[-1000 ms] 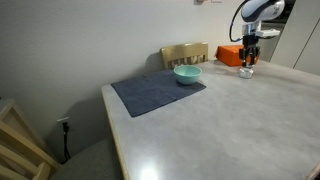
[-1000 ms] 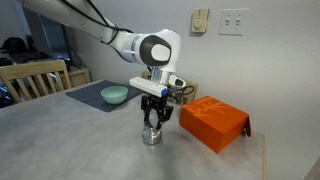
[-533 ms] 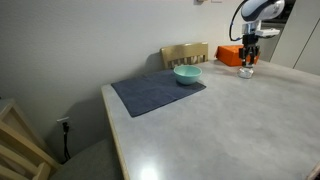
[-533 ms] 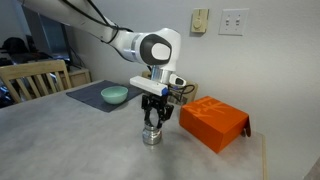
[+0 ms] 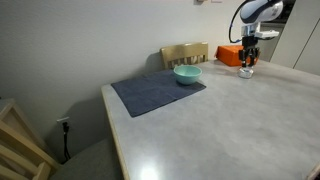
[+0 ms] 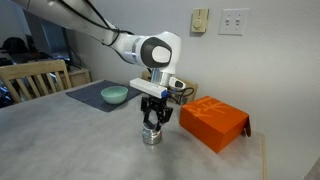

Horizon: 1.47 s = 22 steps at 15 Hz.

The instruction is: Pick up the lid and put it on the bottle

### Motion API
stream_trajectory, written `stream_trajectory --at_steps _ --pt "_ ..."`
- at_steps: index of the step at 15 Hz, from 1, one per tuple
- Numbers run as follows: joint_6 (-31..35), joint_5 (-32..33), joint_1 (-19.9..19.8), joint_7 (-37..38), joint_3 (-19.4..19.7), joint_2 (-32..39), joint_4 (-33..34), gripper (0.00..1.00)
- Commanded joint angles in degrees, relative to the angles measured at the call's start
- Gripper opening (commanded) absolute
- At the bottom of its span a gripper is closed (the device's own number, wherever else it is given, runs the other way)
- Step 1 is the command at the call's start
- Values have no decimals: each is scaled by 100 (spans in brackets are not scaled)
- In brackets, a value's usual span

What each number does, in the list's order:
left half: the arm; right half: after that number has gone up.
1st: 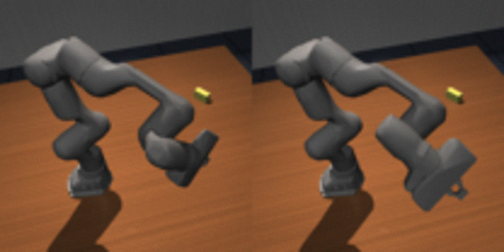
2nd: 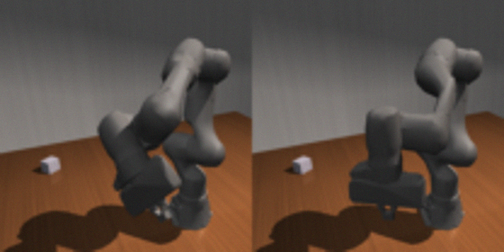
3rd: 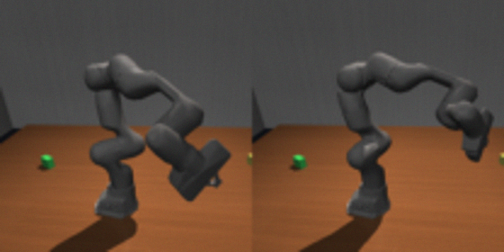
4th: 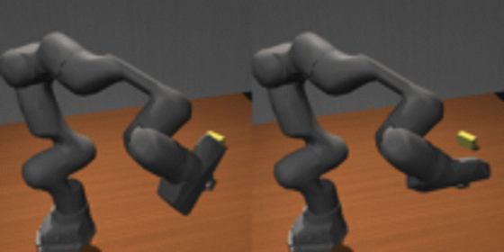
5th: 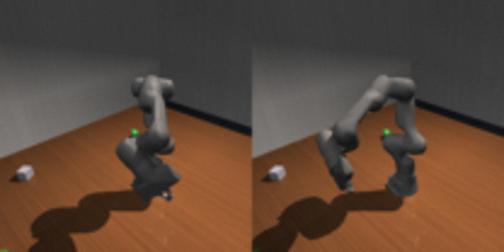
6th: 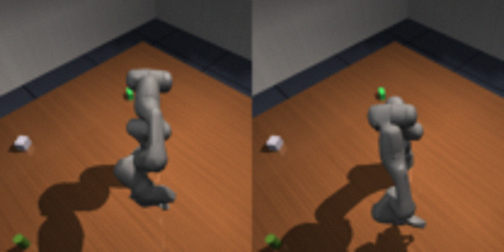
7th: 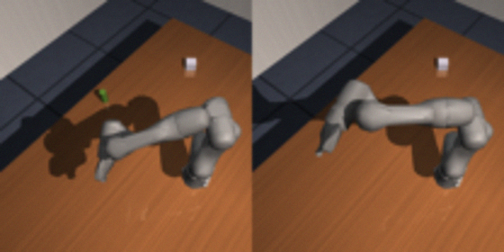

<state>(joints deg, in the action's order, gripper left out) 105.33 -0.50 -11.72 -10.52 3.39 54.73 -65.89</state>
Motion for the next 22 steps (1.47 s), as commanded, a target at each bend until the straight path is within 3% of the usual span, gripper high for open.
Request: stream_trajectory --at_steps 1,17,18,19,22 --pt "-203 -16 -47 -8 -35 208 313 44" --pt "-274 -2 -25 43 -27 453 647 44" --pt "-275 -1 -26 50 -24 465 668 48" --pt "-243 -3 -21 75 -20 445 648 92" --pt "-135 -6 -8 119 -17 309 515 100"
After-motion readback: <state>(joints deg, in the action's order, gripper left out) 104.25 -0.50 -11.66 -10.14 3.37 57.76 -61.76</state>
